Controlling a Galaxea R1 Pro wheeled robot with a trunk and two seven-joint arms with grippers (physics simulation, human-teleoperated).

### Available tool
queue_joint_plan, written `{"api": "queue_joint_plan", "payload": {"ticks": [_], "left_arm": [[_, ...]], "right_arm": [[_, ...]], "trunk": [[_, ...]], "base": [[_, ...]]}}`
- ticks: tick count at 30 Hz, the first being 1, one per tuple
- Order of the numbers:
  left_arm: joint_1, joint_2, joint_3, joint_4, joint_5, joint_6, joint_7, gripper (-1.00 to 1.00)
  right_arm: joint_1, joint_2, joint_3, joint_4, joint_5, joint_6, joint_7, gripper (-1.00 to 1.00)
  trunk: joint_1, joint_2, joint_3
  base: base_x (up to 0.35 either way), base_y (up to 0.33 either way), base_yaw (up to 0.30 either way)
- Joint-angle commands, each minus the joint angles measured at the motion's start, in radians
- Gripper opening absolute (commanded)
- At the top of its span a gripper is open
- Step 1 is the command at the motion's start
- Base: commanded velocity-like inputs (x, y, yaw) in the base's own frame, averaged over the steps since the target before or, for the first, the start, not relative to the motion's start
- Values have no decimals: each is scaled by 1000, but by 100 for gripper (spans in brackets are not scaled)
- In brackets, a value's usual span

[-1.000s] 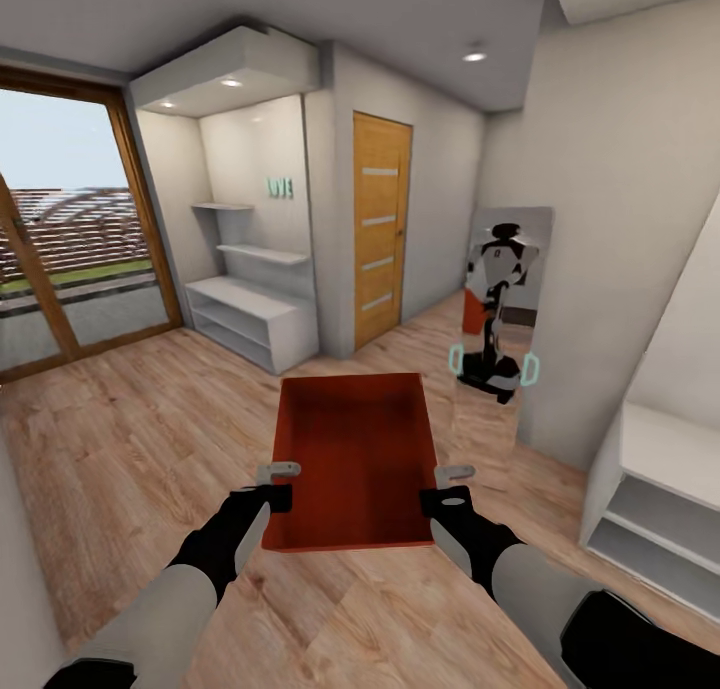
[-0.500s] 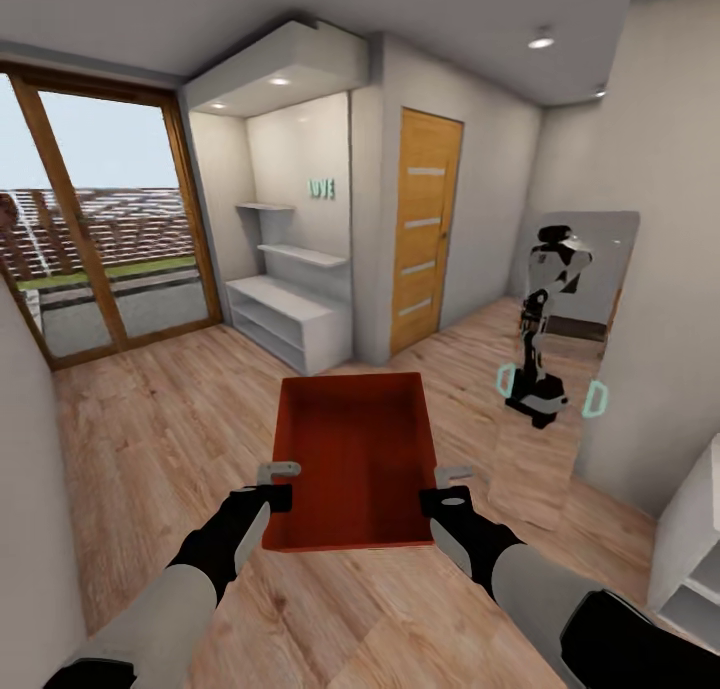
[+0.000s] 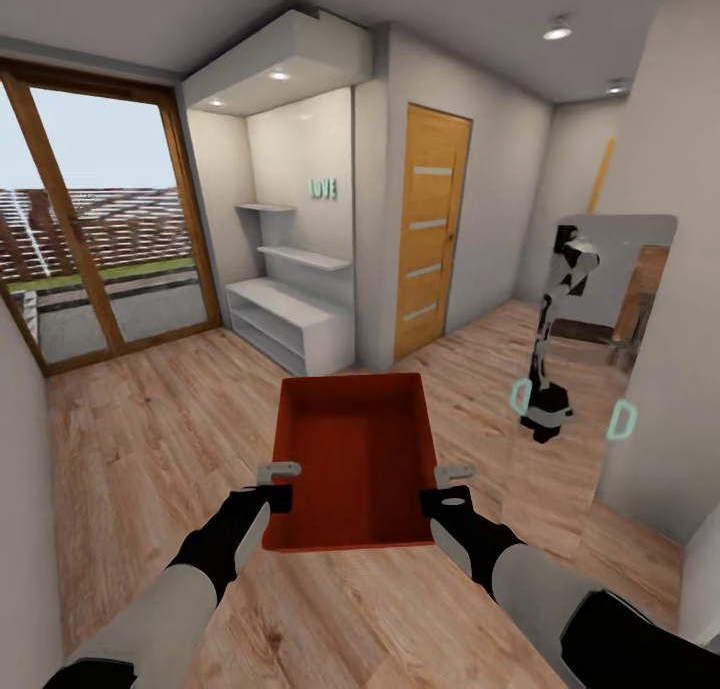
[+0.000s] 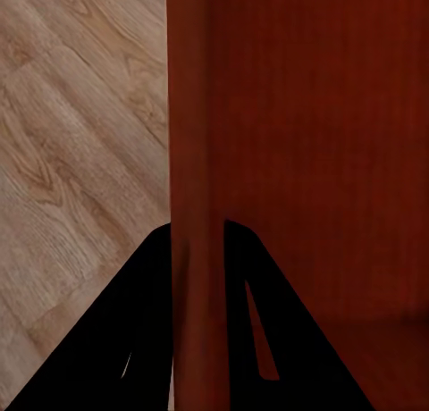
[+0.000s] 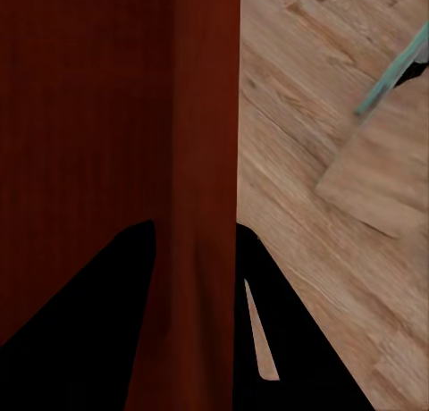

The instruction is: Move the two storage containers from the living room to the garage. In the garage, place one container on the floor and stack the other container on top of it (either order is fine).

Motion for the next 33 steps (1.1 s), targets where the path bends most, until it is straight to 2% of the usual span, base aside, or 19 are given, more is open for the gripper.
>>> {"api": "queue_joint_plan", "payload": {"ticks": [1, 33], "left_arm": [[0, 2, -3, 36, -6, 9, 13, -100], [0, 2, -3, 36, -7, 8, 13, -100]], "right_arm": [[-2, -1, -34, -3, 26, -42, -70, -100], [-2, -1, -34, -3, 26, -42, -70, -100]], "trunk": [[1, -2, -2], [1, -2, -2]], "base": [[322, 0, 0], [322, 0, 0]]}}
